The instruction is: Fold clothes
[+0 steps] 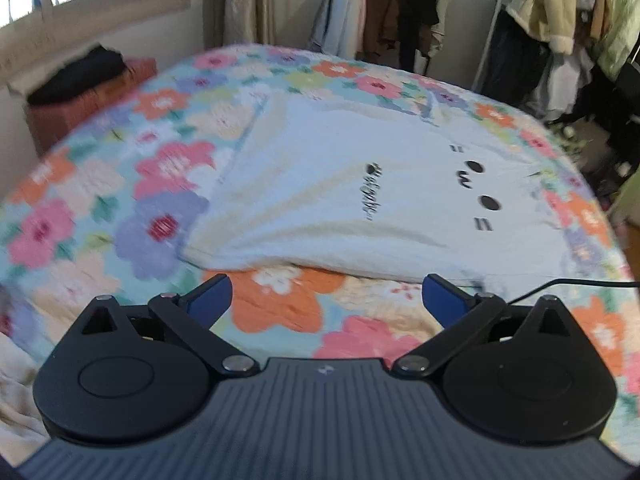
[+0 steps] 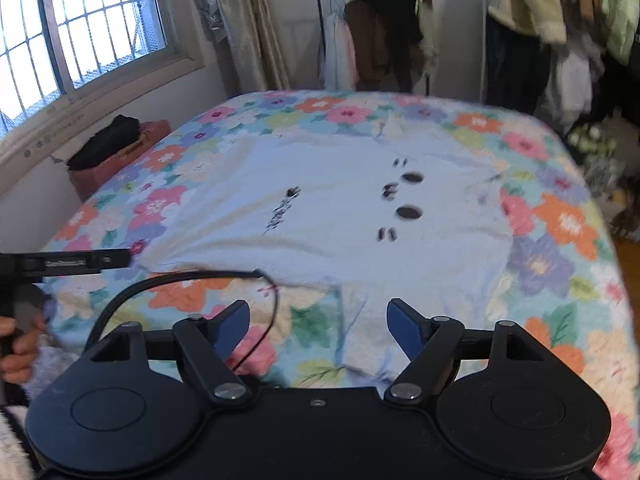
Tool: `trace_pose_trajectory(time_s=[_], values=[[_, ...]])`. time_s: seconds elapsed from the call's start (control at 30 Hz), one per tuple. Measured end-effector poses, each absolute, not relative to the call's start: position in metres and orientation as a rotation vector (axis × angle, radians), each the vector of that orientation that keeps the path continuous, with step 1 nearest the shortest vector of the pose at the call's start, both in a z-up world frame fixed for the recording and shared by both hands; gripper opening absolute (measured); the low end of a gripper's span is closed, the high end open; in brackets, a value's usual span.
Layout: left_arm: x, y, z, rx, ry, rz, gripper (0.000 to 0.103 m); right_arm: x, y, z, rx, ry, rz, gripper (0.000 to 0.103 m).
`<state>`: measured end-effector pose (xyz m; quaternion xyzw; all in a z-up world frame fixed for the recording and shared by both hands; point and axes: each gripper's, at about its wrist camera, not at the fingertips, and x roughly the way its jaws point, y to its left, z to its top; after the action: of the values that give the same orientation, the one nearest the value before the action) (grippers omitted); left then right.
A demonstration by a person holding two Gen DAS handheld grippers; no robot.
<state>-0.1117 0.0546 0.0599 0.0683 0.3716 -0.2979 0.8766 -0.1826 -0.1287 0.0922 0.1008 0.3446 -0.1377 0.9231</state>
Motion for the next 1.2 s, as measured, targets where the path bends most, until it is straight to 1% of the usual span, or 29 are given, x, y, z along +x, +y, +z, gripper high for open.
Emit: trace_pose_trajectory(time_s=[0.17,0.37,1.2], values=[[-0.103,0.045,0.056,0.139,0.785,-0.583,0.103,-0.171,-0.126,0.088,0.068,0.632,-0.433,0.081],[-0.098,0.037,0.046,0.158,0.766,-0.535,0.103,-0.17,-0.124,0.091,0.072,0.545,-0.399,0.081],[-0.107,0.02,0.036,0.184,0.777,-0.622,0.103,-0.17,-0.143,0.074,0.151,0.598,-0.448,0.081]])
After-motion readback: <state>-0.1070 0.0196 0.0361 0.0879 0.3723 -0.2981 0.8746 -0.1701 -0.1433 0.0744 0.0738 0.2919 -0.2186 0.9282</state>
